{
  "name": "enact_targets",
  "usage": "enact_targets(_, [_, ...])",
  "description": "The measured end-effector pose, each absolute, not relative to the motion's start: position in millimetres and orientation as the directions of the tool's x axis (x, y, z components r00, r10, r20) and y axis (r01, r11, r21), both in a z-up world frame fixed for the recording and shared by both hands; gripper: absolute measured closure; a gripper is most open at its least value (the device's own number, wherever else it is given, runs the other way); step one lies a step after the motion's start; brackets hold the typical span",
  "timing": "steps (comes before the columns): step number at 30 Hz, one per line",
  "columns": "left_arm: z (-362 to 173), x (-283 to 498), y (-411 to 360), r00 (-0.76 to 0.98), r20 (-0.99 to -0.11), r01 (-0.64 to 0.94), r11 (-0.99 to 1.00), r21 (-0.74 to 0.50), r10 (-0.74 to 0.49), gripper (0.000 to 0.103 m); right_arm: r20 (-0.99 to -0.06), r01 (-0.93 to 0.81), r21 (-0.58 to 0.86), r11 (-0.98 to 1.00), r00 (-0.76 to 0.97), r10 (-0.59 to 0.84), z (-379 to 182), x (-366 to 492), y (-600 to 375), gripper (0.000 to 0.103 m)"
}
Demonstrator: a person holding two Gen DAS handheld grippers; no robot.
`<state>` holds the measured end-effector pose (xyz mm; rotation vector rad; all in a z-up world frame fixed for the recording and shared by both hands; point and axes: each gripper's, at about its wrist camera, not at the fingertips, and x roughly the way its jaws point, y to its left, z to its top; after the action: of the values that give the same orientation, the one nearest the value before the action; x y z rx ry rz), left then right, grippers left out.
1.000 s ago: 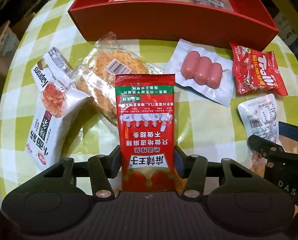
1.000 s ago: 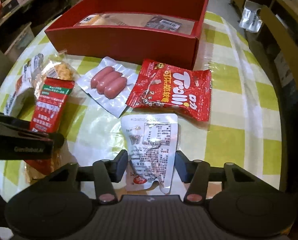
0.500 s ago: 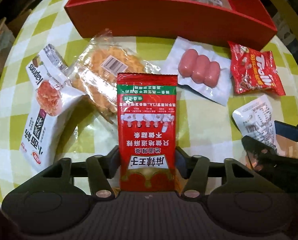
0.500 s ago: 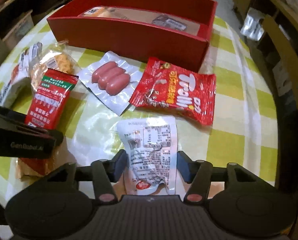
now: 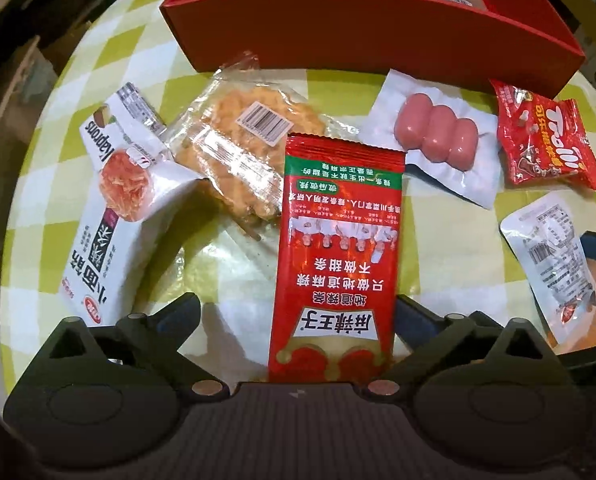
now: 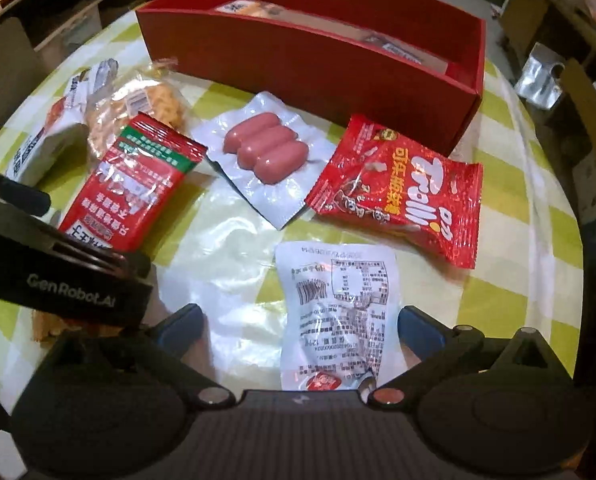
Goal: Organize snacks
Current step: 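Lift the sauce sachet with the left tool while the right tool lifts the white pouch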
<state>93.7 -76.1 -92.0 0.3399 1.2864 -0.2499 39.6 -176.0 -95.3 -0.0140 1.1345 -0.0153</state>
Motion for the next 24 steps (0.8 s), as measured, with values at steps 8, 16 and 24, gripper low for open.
enact_targets(8, [-82.9, 90.7, -74.0, 0.21, -0.975, 0.4, 0.916, 0.017, -0.074, 0.037, -0.906, 0.062, -0.006, 0.998, 0.423, -0.031, -79.2, 24.3, -190.4, 0.038])
enact_targets(16, [-72.9, 85.0, -80.2, 0.195, -0.976, 0.413, 0.911, -0.013, -0.103, 0.049, -0.89, 0.098, 0.02, 0.995, 0.454, -0.027, -65.2, 19.0, -203.0, 0.04])
enact_targets(24, [-45.2, 90.8, -78.7, 0.267, -0.953, 0.409, 0.912, -0.022, -0.143, 0.049, -0.848, 0.121, 0.053, 0.991, 0.53, -0.019, -38.2, 26.6, -210.9, 0.04])
